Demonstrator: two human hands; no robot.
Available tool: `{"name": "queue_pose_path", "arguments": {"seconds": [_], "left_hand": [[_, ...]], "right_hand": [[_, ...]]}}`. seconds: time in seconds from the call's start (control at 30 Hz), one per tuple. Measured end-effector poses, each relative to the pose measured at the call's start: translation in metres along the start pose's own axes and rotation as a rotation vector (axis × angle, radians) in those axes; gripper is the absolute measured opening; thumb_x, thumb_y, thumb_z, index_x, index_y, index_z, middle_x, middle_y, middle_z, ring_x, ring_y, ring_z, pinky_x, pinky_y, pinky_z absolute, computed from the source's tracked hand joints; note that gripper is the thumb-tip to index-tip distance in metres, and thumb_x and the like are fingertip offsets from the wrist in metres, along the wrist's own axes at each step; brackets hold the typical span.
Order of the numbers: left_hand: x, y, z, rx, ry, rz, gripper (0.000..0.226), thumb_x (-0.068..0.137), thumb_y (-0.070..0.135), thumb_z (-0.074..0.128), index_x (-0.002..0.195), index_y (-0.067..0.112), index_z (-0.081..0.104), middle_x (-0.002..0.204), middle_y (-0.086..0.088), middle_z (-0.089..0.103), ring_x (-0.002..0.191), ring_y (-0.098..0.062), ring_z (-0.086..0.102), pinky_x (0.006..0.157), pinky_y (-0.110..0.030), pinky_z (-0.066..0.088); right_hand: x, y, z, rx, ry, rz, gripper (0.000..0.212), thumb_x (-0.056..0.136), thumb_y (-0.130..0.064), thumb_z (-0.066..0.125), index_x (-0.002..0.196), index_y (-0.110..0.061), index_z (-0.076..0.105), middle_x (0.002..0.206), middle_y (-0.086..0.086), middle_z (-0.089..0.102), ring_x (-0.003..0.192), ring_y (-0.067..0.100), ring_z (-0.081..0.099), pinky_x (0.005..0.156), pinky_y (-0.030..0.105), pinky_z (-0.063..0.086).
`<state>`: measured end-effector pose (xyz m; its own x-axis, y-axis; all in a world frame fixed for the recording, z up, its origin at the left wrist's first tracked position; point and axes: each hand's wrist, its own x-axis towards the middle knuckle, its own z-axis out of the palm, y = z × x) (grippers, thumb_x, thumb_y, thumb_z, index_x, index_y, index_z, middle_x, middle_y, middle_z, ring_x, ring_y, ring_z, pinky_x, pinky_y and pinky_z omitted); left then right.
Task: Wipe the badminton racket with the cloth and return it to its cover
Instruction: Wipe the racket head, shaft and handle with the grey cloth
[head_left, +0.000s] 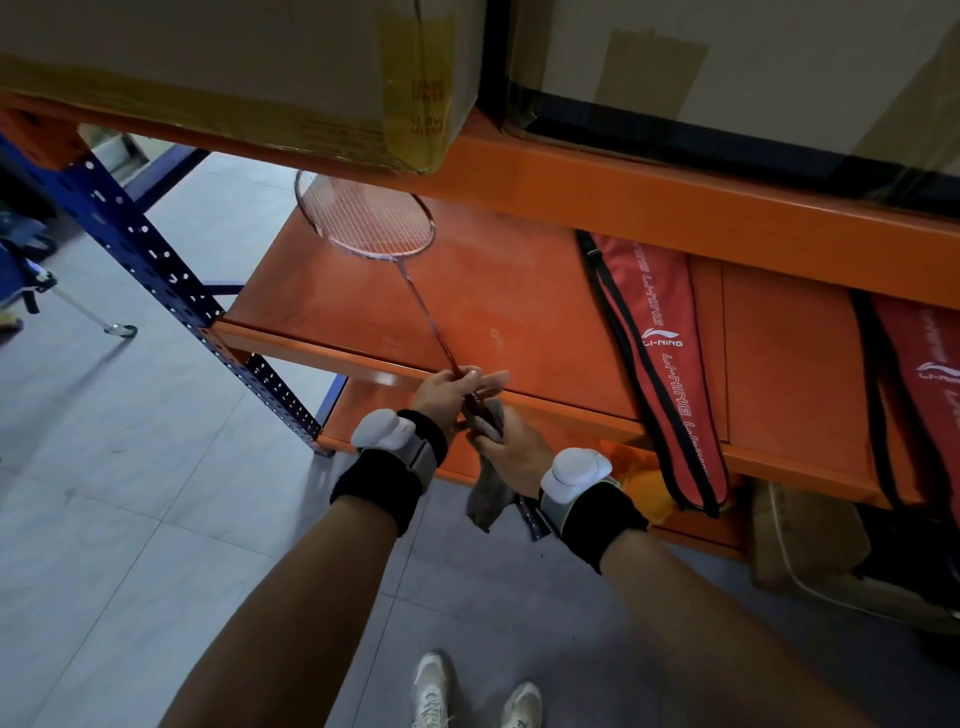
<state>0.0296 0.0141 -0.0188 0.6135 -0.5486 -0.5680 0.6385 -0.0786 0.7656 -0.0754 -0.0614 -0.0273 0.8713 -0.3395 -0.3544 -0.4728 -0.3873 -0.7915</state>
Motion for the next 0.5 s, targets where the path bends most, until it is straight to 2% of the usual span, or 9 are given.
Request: {"name": "queue_pose_path", "arguments": {"seconds": [0.1,0.2,0.23,0.3,0.37,0.4,0.43,0.5], "left_hand": [[0.008,0.009,-0.003,-0.01,0.02,0.072,0.017,0.101,0.016,0.047,0.084,0.021,0.048,0.105,-0.011,0.075,0.096,-0.02,0.072,0.069,-0.031,0.047],[0.014,0.015,-0.004,-0.132,0.033,0.111,0.018,0.103,0.013,0.039,0.088,0.014,0.047,0.101,-0.017,0.073,0.087,-0.025,0.073,0.077,-0.037,0.051],[0.014,0.014,-0.003,-0.167,0.055,0.108,0.018,0.104,0.013,0.038,0.089,0.012,0.048,0.096,-0.016,0.071,0.081,-0.025,0.073,0.078,-0.038,0.052],[0.016,0.008,0.002,-0.157,0.132,0.052,0.019,0.103,0.021,0.041,0.09,0.011,0.051,0.086,-0.011,0.07,0.071,-0.024,0.072,0.073,-0.036,0.054],[0.016,-0.002,0.009,0.01,0.194,-0.028,0.027,0.1,0.03,0.048,0.083,0.011,0.058,0.081,-0.006,0.072,0.072,-0.024,0.069,0.075,-0.036,0.053],[0.016,-0.005,0.011,0.066,0.195,-0.045,0.03,0.099,0.032,0.05,0.08,0.011,0.061,0.078,-0.004,0.073,0.074,-0.024,0.067,0.077,-0.037,0.052],[0.015,-0.007,0.012,0.068,0.185,-0.049,0.032,0.099,0.032,0.05,0.078,0.01,0.062,0.073,-0.003,0.074,0.076,-0.025,0.065,0.077,-0.037,0.05],[0.013,-0.009,0.01,-0.024,0.123,-0.017,0.04,0.101,0.026,0.047,0.071,0.008,0.066,0.069,-0.005,0.073,0.081,-0.028,0.064,0.078,-0.038,0.048]], "right_hand": [[-0.002,0.007,-0.004,0.004,-0.039,0.004,0.029,0.09,-0.027,0.06,0.116,-0.015,0.054,0.102,0.01,0.065,0.09,0.03,0.06,0.083,0.044,0.049],[-0.005,0.011,-0.009,0.044,-0.054,-0.016,0.029,0.091,-0.026,0.061,0.117,-0.016,0.055,0.097,0.003,0.063,0.087,0.024,0.058,0.081,0.041,0.048],[-0.005,0.012,-0.009,-0.016,-0.021,-0.008,0.032,0.09,-0.029,0.061,0.118,-0.015,0.053,0.099,0.005,0.064,0.089,0.027,0.06,0.081,0.041,0.048],[-0.005,0.011,-0.007,-0.287,0.098,0.002,0.039,0.09,-0.033,0.059,0.121,-0.012,0.048,0.105,0.013,0.067,0.093,0.035,0.063,0.077,0.042,0.05],[-0.005,0.008,-0.003,-0.519,0.185,-0.009,0.039,0.091,-0.033,0.058,0.119,-0.01,0.044,0.105,0.018,0.067,0.092,0.039,0.064,0.067,0.041,0.046],[-0.004,0.006,-0.002,-0.552,0.192,-0.01,0.038,0.092,-0.032,0.058,0.118,-0.009,0.043,0.105,0.018,0.067,0.092,0.04,0.064,0.065,0.039,0.042],[-0.003,0.004,-0.002,-0.542,0.173,-0.002,0.038,0.092,-0.032,0.058,0.118,-0.008,0.044,0.106,0.018,0.067,0.093,0.04,0.063,0.065,0.038,0.041],[0.001,0.002,-0.007,-0.334,0.049,0.0,0.034,0.092,-0.03,0.059,0.116,-0.008,0.05,0.105,0.016,0.066,0.096,0.036,0.063,0.074,0.04,0.046]]}}
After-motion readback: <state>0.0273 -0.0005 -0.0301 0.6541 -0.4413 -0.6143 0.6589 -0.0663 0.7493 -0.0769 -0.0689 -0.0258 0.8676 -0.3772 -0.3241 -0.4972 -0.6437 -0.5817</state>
